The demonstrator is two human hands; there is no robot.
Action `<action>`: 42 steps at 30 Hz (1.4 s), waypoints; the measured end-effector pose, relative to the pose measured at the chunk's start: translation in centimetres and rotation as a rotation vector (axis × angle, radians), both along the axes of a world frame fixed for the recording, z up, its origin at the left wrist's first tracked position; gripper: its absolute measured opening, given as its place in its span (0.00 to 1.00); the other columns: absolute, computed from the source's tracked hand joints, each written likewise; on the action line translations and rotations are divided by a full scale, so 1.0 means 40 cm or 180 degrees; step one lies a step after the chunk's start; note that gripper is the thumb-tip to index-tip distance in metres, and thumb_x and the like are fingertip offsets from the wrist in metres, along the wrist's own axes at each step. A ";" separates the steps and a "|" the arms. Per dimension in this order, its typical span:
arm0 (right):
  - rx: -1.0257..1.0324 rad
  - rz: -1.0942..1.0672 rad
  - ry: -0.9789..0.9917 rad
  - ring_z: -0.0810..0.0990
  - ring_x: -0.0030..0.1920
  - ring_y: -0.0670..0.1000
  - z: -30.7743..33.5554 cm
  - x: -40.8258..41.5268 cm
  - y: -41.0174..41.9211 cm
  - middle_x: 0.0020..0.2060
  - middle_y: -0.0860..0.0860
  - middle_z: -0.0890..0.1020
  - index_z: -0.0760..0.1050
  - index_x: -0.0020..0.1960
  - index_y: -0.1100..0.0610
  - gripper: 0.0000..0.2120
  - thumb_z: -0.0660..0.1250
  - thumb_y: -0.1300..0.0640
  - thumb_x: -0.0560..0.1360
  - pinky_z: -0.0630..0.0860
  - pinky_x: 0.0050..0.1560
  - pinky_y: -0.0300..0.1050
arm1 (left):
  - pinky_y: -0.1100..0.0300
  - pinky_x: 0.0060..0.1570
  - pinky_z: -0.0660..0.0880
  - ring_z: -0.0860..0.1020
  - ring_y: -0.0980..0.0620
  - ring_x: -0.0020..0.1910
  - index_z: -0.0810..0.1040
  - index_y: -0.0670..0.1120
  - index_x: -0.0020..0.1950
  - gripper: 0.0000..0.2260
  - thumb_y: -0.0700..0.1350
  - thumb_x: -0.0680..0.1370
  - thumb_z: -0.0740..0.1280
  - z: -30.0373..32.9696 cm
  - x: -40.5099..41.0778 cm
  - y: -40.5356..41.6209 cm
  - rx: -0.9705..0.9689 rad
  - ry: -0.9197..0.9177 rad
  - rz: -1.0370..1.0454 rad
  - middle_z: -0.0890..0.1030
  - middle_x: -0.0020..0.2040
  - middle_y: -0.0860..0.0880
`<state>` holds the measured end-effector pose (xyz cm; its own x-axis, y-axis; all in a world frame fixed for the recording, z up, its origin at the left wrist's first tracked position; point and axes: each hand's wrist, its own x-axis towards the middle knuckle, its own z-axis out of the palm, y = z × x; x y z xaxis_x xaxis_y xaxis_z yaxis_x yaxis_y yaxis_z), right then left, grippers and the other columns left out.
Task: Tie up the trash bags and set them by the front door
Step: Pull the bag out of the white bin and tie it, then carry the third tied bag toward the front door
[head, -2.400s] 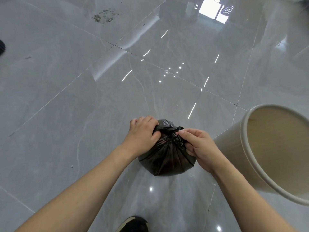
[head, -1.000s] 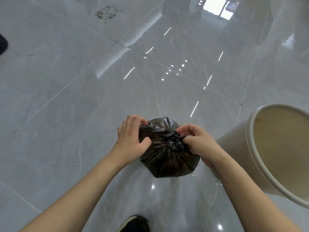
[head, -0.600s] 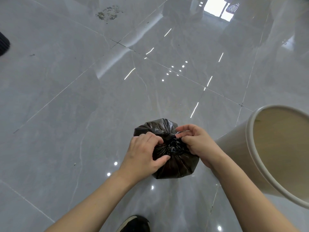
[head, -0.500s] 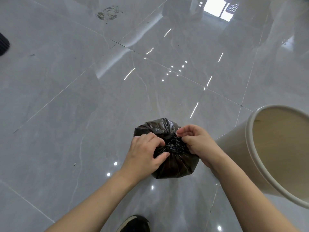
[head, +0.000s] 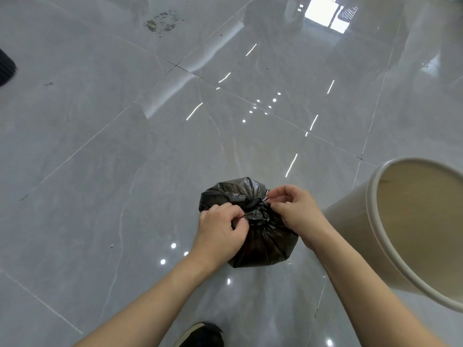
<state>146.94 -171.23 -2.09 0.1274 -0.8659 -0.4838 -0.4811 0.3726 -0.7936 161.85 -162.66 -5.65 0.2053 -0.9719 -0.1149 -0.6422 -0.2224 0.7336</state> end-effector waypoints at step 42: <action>-0.1512 0.0612 0.1017 0.77 0.52 0.55 0.054 -0.008 -0.036 0.50 0.53 0.81 0.77 0.55 0.58 0.10 0.61 0.62 0.77 0.73 0.55 0.50 | 0.50 0.51 0.75 0.75 0.47 0.57 0.77 0.45 0.53 0.11 0.39 0.74 0.59 0.159 0.026 -0.189 0.0071 -0.0886 -0.0681 0.80 0.55 0.50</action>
<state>146.62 -172.67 0.05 0.2153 -0.9724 -0.0900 -0.7466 -0.1046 -0.6570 162.87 -170.21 0.71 0.0237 -0.9942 -0.1048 -0.8506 -0.0751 0.5204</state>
